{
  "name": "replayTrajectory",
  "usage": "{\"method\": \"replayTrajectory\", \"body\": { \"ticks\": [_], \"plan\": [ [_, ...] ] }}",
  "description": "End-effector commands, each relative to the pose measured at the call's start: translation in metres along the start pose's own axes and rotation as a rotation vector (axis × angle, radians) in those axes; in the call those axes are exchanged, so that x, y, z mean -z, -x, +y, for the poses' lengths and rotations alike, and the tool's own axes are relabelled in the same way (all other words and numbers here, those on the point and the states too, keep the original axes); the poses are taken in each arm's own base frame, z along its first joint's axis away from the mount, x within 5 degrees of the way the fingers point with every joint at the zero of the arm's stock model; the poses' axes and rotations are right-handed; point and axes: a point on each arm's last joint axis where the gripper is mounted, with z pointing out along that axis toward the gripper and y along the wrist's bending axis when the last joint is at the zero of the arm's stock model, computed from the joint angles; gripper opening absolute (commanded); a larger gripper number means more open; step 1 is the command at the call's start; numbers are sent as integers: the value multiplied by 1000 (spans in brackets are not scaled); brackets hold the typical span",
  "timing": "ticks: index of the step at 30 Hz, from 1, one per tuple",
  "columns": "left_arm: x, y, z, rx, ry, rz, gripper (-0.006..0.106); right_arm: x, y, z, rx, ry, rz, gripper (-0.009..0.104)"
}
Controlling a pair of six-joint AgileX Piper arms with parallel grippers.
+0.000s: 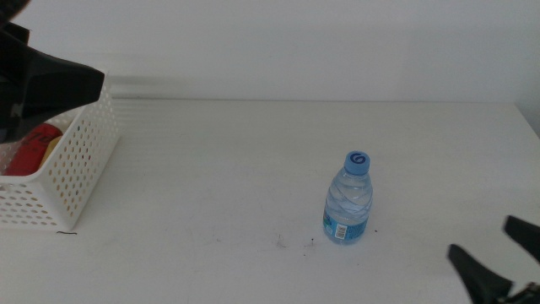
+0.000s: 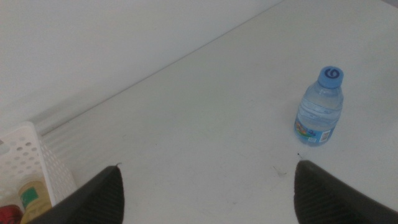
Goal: Use arms to grab the bottles and put them into the dustbin to the left of the table.
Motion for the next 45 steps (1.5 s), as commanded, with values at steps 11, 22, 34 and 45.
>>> {"method": "replayTrajectory", "body": {
  "ticks": [11,22,34,45],
  "plan": [
    [0,0,-1,1,-5,-15,94,-42,-12,11,-120,133,-119,92],
    [0,0,-1,-1,-2,-13,94,-84,-26,23,-253,145,-14,92],
    [0,0,-1,-1,-2,-13,94,-142,-39,35,-65,116,19,92],
    [0,0,-1,-1,-2,-13,94,-211,-41,47,-29,162,117,63]
  ]
}}
